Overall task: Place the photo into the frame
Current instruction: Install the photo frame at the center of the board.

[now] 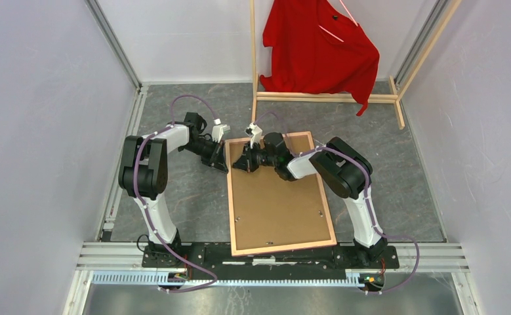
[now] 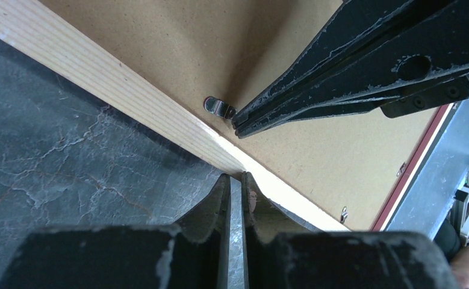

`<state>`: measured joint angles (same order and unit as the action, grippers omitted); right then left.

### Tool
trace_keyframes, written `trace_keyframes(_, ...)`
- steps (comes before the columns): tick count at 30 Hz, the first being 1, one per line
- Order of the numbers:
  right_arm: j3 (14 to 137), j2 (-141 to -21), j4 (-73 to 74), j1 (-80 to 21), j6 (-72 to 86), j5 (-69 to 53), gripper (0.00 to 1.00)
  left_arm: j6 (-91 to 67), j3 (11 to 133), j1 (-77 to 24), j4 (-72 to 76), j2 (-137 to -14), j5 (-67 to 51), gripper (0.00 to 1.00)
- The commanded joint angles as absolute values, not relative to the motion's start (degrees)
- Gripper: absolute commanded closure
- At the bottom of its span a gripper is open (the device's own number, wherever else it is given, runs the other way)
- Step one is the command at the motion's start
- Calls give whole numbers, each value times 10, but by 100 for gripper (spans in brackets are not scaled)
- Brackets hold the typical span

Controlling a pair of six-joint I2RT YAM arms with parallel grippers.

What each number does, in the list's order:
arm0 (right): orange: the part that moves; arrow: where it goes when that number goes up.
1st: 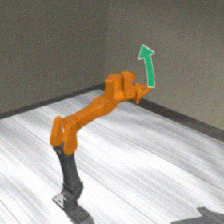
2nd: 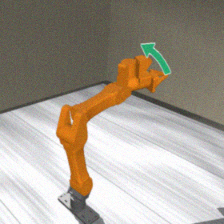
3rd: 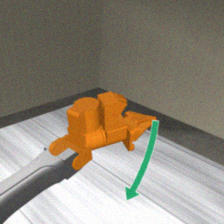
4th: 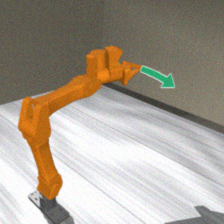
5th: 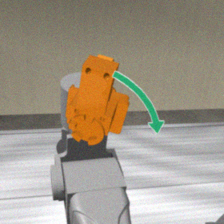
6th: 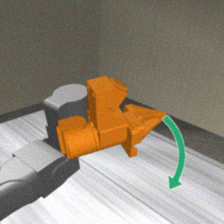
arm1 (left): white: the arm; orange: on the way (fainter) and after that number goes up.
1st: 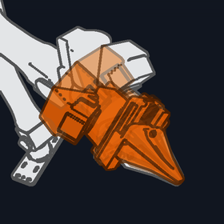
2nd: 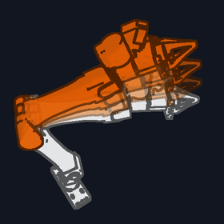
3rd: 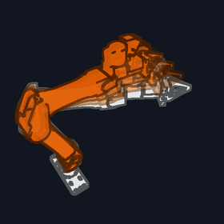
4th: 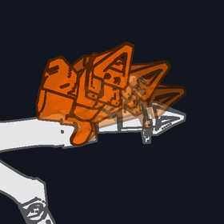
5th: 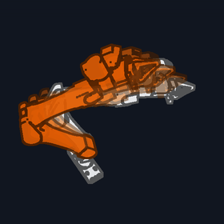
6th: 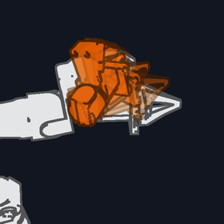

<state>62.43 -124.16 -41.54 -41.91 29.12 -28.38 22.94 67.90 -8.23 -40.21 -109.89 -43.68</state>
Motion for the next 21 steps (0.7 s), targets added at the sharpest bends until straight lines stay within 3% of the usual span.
trace_keyframes(1, 611, -1224, -449, -416, 293, -290, 100, 235, 683, -96, -367, -1122, -395, 87)
trace_keyframes(8, 581, -1190, -479, -396, 305, -286, 100, 238, 680, -96, -367, -1119, -394, 87)
trace_keyframes(21, 626, -1238, -437, -394, 299, -287, 100, 237, 680, -96, -367, -1118, -396, 88)
